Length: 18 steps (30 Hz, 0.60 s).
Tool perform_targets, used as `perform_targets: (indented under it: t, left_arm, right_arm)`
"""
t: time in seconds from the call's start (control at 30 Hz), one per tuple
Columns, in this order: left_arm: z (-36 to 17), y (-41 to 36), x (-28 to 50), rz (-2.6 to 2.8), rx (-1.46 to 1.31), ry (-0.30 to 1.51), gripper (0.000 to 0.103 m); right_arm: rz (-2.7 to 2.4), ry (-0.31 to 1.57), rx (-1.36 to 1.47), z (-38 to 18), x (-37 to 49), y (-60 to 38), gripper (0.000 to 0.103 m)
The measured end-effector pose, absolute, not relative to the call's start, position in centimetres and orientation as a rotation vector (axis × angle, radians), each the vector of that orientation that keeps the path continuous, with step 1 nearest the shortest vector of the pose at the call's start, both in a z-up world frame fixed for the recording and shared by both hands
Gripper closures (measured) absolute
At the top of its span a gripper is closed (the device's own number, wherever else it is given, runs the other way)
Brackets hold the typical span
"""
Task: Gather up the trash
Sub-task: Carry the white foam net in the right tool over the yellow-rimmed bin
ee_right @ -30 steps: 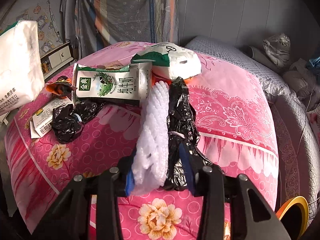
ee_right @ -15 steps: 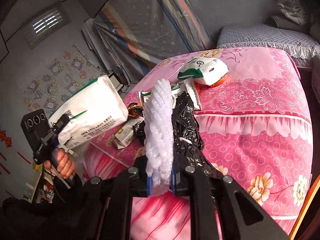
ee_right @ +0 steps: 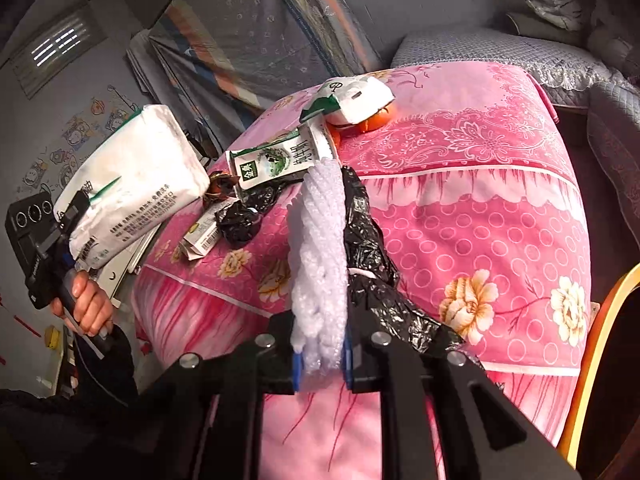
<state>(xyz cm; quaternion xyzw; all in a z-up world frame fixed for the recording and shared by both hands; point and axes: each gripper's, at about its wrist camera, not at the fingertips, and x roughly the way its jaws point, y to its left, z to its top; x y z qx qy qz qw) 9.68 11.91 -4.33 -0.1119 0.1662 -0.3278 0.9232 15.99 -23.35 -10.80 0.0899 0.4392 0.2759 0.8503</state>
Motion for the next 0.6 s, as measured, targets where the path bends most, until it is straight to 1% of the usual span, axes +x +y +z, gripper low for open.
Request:
perform_targets:
  t: [0.07, 0.13, 0.17, 0.43, 0.53, 0.6]
  left_arm:
    - [-4.3, 11.6, 9.6, -0.679, -0.222, 0.344, 0.056]
    - [-4.3, 11.4, 9.6, -0.686, -0.220, 0.346, 0.056]
    - [-4.4, 11.4, 9.6, -0.690, -0.222, 0.348, 0.056]
    - [-4.6, 11.3, 9.8, -0.698, -0.229, 0.353, 0.056]
    - [-4.5, 11.4, 9.7, -0.700, -0.231, 0.350, 0.056]
    - [-4.5, 11.5, 9.7, -0.702, -0.233, 0.349, 0.056]
  right_arm:
    - [0.556, 0.915, 0.149, -11.2, 15.7, -23.4, 0.082]
    - [0.526, 0.889, 0.107, -11.1, 15.3, -23.3, 0.065]
    - [0.515, 0.877, 0.089, -11.0, 15.0, -23.4, 0.063]
    - [0.488, 0.850, -0.056, -11.0, 13.0, -22.5, 0.062]
    - [0.526, 0.850, -0.099, -11.0, 12.0, -21.7, 0.055]
    - [0.530, 0.877, -0.097, -11.5, 12.1, -21.6, 0.055]
